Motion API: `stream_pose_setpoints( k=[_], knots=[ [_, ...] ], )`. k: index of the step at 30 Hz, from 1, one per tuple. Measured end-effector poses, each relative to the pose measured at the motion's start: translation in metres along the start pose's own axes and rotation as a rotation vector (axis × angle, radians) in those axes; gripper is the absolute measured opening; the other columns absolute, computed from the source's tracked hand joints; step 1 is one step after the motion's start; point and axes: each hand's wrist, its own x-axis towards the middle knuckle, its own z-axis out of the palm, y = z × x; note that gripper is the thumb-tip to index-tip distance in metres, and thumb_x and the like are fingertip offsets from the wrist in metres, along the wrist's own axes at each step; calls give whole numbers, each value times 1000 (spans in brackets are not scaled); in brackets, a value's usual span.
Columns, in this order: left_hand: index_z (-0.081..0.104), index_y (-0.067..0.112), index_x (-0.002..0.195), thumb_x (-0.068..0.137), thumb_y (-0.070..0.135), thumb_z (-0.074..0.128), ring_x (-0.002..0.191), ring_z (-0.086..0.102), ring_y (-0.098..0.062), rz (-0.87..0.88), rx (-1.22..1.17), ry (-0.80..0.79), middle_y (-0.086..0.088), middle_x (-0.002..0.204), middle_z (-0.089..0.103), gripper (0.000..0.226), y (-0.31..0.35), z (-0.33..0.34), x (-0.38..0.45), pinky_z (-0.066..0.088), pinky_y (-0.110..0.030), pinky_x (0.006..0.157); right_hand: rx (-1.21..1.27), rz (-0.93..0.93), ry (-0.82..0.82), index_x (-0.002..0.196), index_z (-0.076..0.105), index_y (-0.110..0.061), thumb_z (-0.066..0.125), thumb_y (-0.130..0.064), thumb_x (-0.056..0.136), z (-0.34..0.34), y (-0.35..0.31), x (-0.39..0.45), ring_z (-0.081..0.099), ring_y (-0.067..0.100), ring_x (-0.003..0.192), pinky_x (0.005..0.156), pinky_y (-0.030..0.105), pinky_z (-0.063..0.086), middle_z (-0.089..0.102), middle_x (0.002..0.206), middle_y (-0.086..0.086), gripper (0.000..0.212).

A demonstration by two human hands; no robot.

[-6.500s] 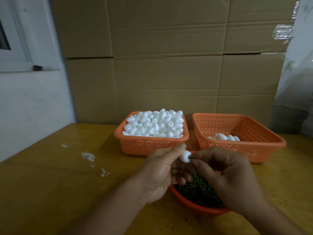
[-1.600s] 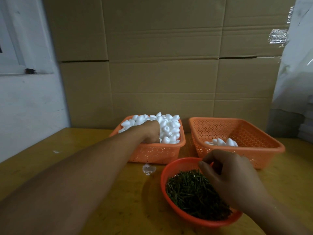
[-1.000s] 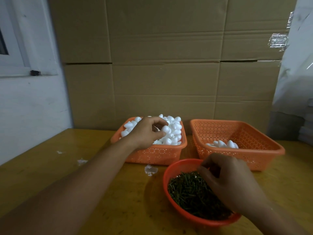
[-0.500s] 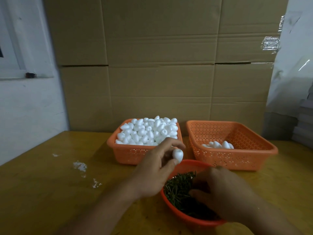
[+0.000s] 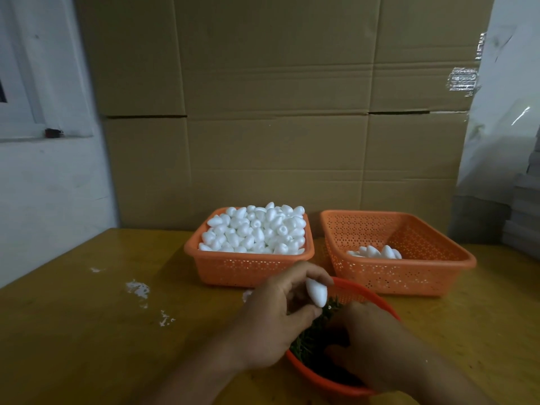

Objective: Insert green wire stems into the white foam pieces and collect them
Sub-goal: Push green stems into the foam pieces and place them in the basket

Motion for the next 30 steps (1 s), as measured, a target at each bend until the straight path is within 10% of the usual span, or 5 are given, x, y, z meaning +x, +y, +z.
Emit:
stream_pose_setpoints(
  k=[20, 27, 30],
  knots=[
    [70, 27, 90, 92, 42, 55, 68, 56, -11, -197, -344, 107, 0, 79, 68, 21, 5, 0, 4, 45, -24, 62, 79, 23, 358, 80, 61, -27, 62, -49, 92, -1, 4, 4, 62, 9, 70, 71, 38, 55, 64, 75, -6, 25],
    [70, 8, 100, 90, 28, 60, 64, 58, -16, -329, -752, 187, -11, 79, 66, 24, 9, -10, 7, 47, -26, 57, 780, -131, 582, 71, 68, -15, 72, -31, 85, -17, -9, -5, 53, 2, 42, 42, 13, 37, 67, 57, -6, 21],
    [70, 11, 90, 93, 27, 58, 61, 58, -15, -353, -775, 196, -11, 78, 66, 21, 12, -11, 7, 48, -25, 55, 1109, -202, 560, 73, 71, -6, 73, -28, 74, -23, -17, -10, 52, 14, 43, 42, 22, 44, 72, 63, 8, 22]
  ],
)
